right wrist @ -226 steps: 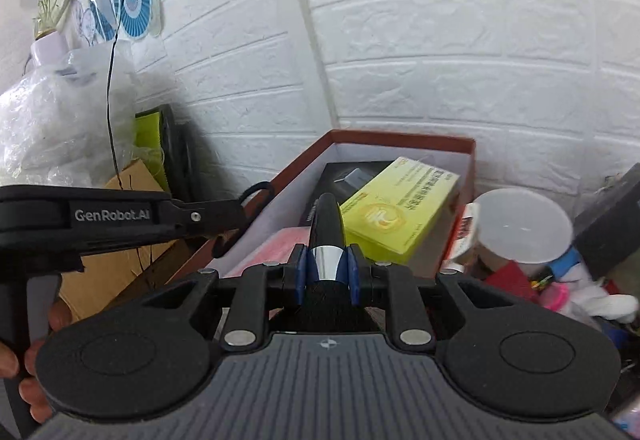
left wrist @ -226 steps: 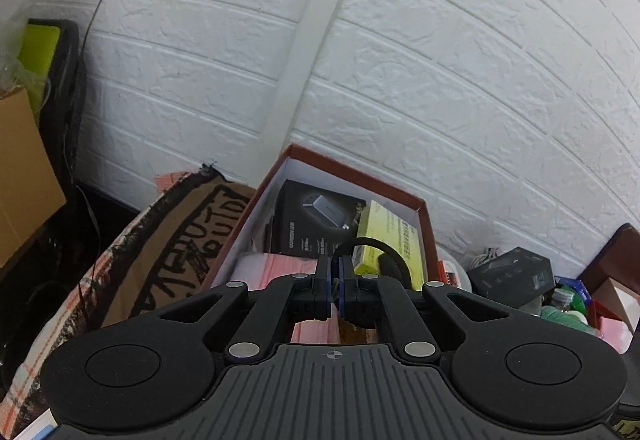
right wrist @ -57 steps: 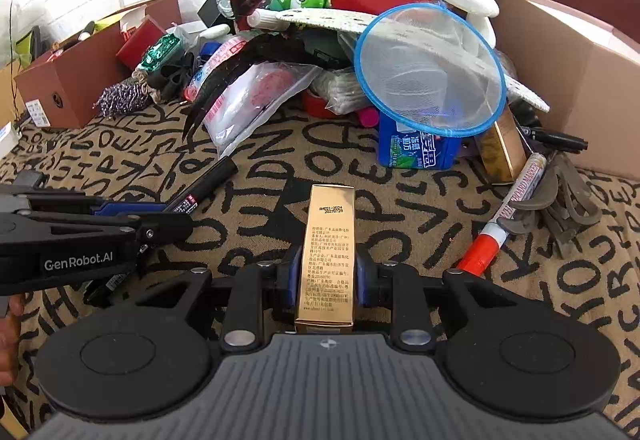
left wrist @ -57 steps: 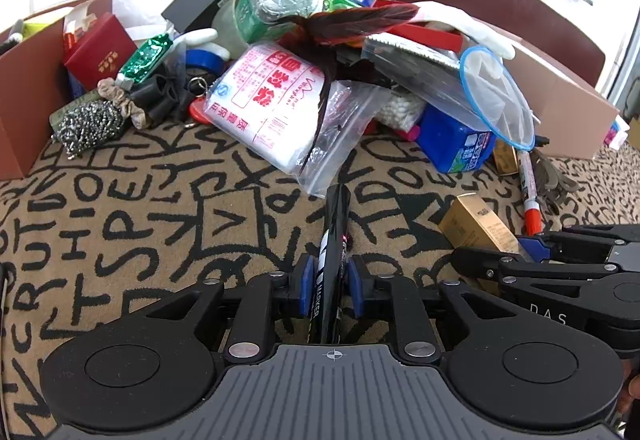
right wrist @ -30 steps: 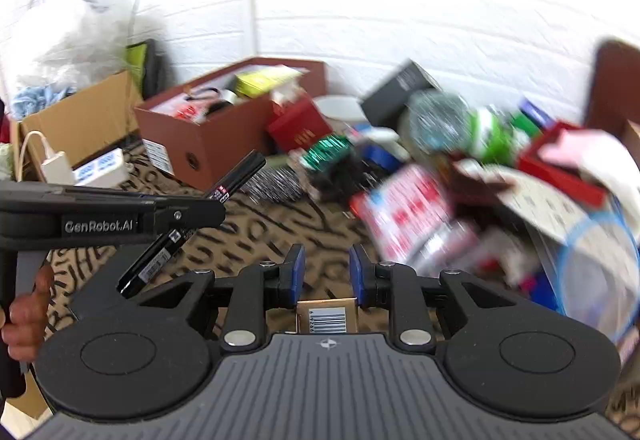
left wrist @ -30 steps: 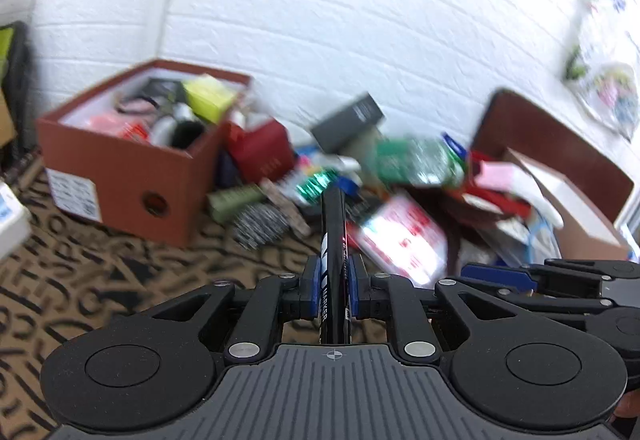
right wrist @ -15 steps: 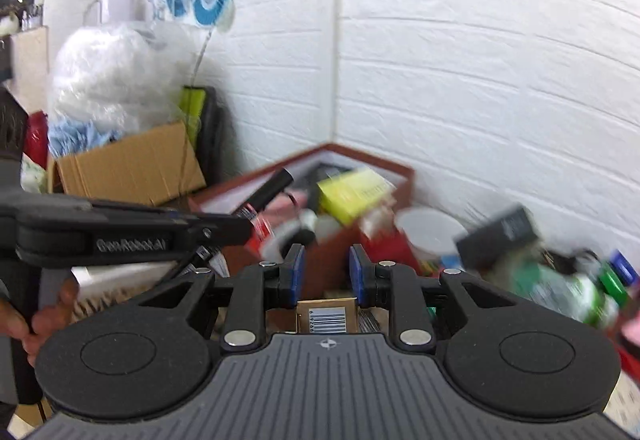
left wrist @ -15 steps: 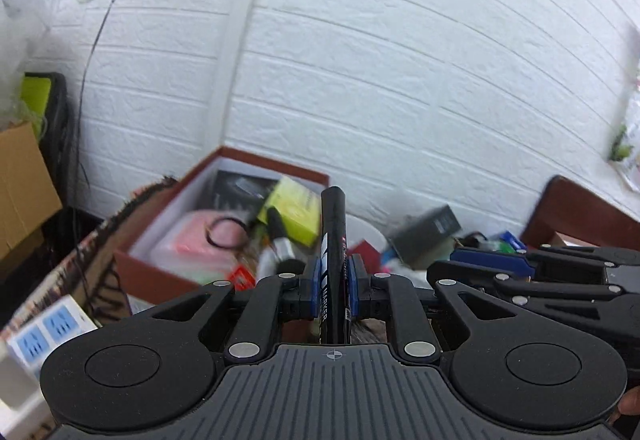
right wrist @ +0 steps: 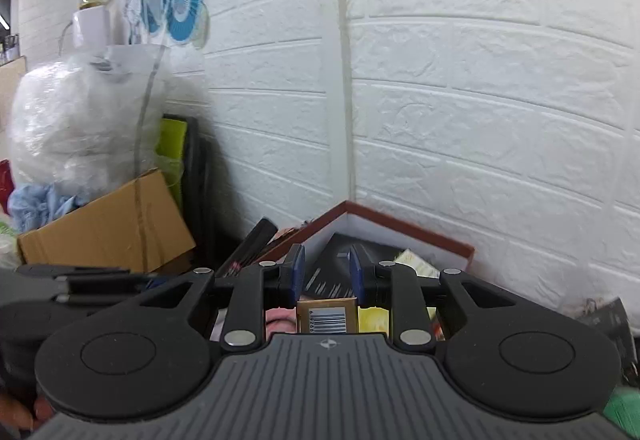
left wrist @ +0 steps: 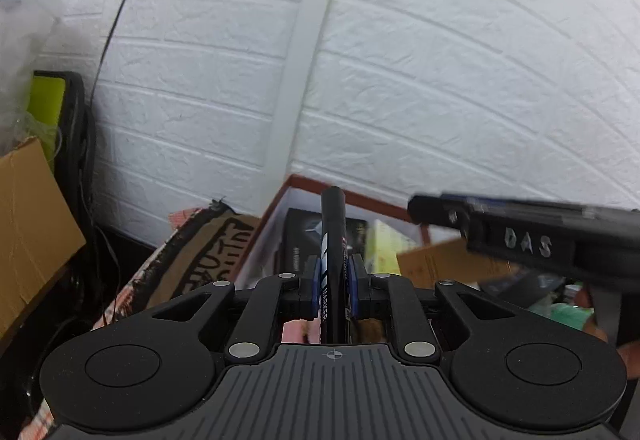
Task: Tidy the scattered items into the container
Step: 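Carry both items into the shoe box and open both grippers, then move both empty grippers back toward the pile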
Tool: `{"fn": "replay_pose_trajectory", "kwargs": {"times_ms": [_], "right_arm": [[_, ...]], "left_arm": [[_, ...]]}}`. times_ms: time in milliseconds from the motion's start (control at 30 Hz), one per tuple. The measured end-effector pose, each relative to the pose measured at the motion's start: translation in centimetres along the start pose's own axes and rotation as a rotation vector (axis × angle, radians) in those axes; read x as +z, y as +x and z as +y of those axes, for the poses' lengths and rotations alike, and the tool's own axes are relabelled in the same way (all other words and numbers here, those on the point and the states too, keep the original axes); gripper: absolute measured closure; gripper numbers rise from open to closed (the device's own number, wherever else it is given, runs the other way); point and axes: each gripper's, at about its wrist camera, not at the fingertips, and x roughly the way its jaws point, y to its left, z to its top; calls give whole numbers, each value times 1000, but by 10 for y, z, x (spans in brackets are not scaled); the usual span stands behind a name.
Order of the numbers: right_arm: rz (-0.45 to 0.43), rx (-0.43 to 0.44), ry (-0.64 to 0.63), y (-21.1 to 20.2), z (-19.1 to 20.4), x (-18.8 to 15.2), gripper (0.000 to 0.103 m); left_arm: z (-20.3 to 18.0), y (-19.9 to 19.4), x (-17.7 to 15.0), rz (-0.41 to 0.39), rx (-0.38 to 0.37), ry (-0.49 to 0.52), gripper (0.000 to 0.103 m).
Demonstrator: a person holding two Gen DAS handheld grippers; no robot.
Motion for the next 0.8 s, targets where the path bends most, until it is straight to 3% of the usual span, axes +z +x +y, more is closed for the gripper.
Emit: {"fn": "replay_pose_trajectory", "kwargs": {"times_ms": [133, 167, 200, 233, 267, 300, 333, 400, 467, 567, 633, 700, 800], "right_arm": [[-34, -48, 18, 43, -4, 13, 76], [-47, -50, 35, 53, -7, 15, 75], [-58, -51, 55, 62, -8, 14, 75], [-54, -51, 66, 70, -10, 12, 70], [-32, -45, 76, 77, -11, 10, 60], [-7, -27, 94, 80, -12, 6, 39], [-11, -9, 108, 78, -14, 0, 36], [-24, -36, 73, 71, -13, -9, 36], [-20, -72, 51, 66, -14, -15, 36], [22, -69, 89, 61, -20, -22, 28], [36, -66, 94, 55, -20, -24, 15], [29, -70, 89, 45, -18, -24, 9], [14, -53, 77, 28, -12, -21, 6]], "left_arm": [[9, 30, 3, 36, 16, 21, 92], [10, 37, 3, 48, 16, 31, 88], [11, 43, 2, 63, 11, 45, 70], [12, 48, -1, 75, 8, 61, 61], [12, 49, -4, 80, 11, 74, 40], [12, 48, -8, 73, 15, 84, 31], [13, 45, -11, 54, 20, 88, 21], [16, 36, -16, 19, 28, 80, 15], [18, 30, -17, 4, 30, 53, 2], [19, 24, -19, 6, 41, 8, 0], [18, 18, -19, 19, 41, -3, 0], [14, 11, -19, 18, 46, -6, 0], [4, -2, -19, 8, 44, 1, 0]]}}
